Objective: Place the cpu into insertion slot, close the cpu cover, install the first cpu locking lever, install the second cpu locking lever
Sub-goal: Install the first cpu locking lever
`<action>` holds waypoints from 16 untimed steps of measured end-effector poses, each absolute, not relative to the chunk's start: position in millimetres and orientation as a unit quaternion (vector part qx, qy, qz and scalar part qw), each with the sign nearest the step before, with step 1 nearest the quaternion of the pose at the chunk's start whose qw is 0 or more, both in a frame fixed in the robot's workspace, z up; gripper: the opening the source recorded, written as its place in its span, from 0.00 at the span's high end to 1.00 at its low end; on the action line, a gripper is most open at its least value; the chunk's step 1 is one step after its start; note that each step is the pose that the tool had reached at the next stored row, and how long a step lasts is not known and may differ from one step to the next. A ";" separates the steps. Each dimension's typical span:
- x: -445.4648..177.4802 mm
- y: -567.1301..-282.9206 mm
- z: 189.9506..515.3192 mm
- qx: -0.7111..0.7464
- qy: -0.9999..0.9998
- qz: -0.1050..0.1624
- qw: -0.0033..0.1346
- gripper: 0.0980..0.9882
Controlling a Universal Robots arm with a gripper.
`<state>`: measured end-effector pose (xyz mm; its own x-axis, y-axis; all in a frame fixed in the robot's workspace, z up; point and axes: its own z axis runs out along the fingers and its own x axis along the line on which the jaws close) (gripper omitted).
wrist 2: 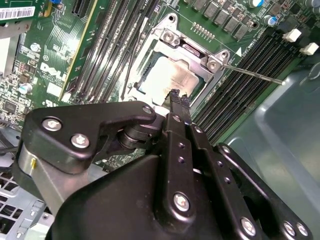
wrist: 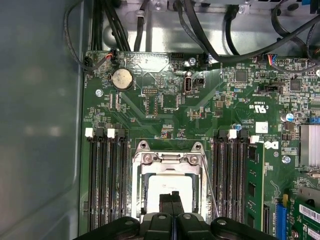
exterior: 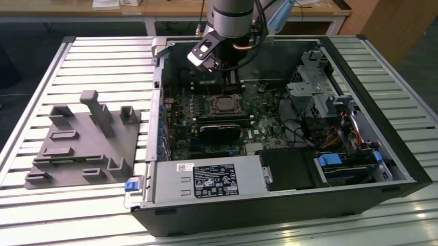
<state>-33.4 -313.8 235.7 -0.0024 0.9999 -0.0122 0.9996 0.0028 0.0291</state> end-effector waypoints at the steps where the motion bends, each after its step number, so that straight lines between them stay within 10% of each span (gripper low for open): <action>1: -33.4 -313.8 236.0 0.706 0.708 0.006 0.015 0.99; 16: -33.2 -313.5 239.0 0.699 0.715 0.006 0.015 0.99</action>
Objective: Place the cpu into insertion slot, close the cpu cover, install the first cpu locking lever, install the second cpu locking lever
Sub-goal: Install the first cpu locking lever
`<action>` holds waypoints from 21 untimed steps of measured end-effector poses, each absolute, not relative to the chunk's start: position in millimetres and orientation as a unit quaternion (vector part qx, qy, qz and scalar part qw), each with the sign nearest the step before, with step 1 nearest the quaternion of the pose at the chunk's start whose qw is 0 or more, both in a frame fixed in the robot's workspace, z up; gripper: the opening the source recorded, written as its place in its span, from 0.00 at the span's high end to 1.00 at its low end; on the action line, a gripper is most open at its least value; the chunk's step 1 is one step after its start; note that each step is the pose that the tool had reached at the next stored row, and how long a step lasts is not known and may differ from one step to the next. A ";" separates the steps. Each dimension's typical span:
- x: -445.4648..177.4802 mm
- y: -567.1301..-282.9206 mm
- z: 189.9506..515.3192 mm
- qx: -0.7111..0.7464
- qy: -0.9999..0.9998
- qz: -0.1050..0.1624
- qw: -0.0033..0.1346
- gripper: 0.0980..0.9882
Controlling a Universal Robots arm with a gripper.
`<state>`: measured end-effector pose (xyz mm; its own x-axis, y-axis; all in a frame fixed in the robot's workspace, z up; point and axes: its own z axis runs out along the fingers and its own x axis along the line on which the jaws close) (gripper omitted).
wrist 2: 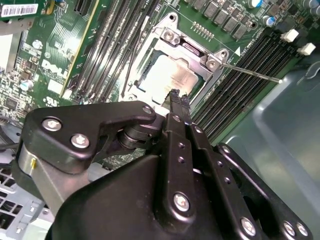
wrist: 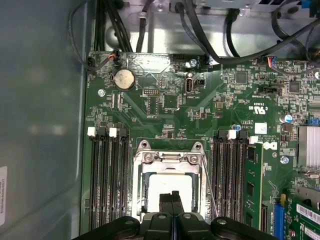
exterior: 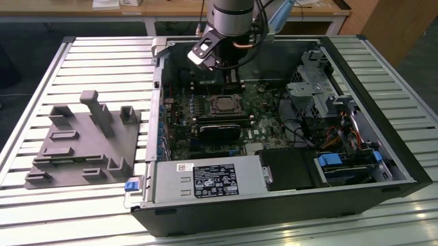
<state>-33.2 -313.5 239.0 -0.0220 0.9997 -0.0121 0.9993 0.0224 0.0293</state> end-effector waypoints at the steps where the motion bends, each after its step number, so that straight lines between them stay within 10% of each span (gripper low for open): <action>1: -33.2 -313.5 239.1 0.695 0.719 0.006 0.015 0.99; 21: -34.6 -313.6 239.1 0.614 0.789 0.005 0.016 0.99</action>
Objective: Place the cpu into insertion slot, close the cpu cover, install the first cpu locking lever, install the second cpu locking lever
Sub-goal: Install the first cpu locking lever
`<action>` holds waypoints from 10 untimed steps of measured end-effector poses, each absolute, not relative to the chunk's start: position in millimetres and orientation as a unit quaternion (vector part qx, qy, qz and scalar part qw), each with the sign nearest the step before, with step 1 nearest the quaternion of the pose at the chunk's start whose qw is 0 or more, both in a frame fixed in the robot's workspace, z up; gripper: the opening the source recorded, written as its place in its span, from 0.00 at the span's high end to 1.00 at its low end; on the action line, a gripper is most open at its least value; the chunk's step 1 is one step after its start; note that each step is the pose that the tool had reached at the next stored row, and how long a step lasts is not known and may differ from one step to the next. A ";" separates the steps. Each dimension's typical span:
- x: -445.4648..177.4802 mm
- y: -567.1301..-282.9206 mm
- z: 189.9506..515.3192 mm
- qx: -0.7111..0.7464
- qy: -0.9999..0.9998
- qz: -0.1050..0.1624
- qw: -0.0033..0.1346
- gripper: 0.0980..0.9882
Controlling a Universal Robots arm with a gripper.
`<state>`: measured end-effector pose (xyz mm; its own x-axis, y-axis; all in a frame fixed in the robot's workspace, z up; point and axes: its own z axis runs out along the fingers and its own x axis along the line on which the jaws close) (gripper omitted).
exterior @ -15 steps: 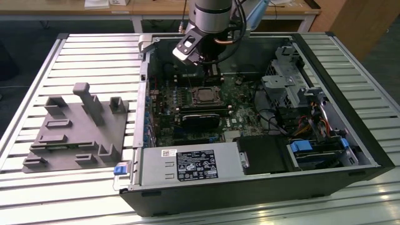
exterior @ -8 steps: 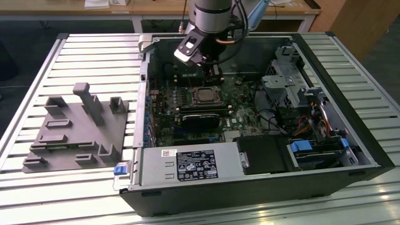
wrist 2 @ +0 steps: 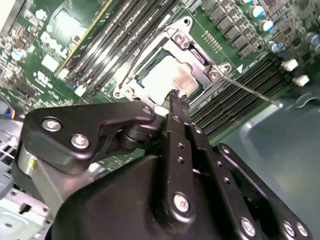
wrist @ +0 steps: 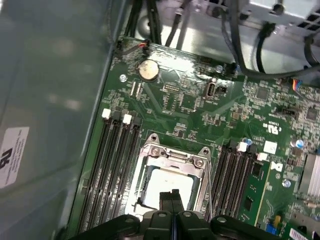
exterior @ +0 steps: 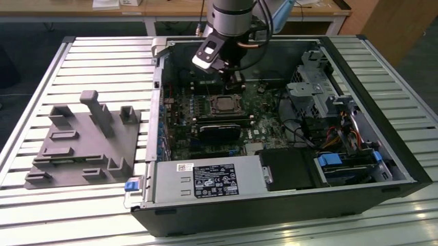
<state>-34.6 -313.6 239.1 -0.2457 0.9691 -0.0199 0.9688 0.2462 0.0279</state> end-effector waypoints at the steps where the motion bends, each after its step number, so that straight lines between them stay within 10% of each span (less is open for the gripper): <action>1: -34.7 -313.6 239.1 0.608 0.794 0.005 0.016 0.99; 10: -34.7 -313.6 239.0 0.547 0.837 0.006 0.016 0.99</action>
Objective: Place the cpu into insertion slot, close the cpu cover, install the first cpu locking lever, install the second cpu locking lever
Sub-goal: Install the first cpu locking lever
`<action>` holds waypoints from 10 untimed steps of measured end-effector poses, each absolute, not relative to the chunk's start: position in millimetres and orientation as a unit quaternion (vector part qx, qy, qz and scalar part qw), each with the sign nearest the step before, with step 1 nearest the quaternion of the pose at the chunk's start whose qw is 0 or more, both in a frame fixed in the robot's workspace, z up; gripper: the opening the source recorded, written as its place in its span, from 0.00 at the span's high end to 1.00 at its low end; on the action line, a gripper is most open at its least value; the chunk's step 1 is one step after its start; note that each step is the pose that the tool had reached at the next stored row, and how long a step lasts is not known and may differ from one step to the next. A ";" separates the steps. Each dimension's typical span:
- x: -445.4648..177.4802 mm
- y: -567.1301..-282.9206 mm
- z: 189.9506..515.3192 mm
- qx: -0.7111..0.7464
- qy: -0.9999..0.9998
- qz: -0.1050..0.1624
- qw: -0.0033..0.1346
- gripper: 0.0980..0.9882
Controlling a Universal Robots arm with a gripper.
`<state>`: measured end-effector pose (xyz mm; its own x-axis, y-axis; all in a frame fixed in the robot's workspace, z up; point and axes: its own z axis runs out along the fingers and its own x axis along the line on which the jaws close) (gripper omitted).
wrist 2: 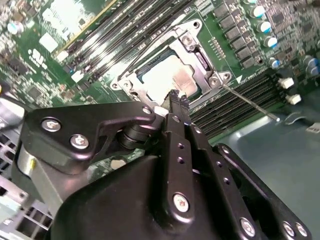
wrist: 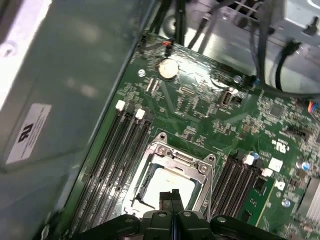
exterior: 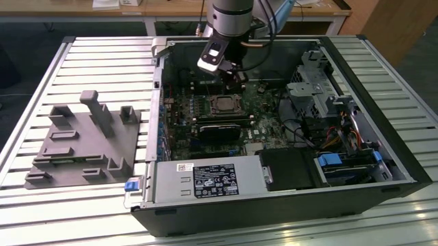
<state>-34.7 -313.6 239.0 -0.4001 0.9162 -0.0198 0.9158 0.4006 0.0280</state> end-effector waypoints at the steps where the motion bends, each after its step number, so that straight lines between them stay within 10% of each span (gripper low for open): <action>1: -34.7 -313.6 238.9 0.541 0.841 0.006 0.016 0.99; 10: -34.8 -313.6 238.8 0.482 0.876 0.007 0.015 0.99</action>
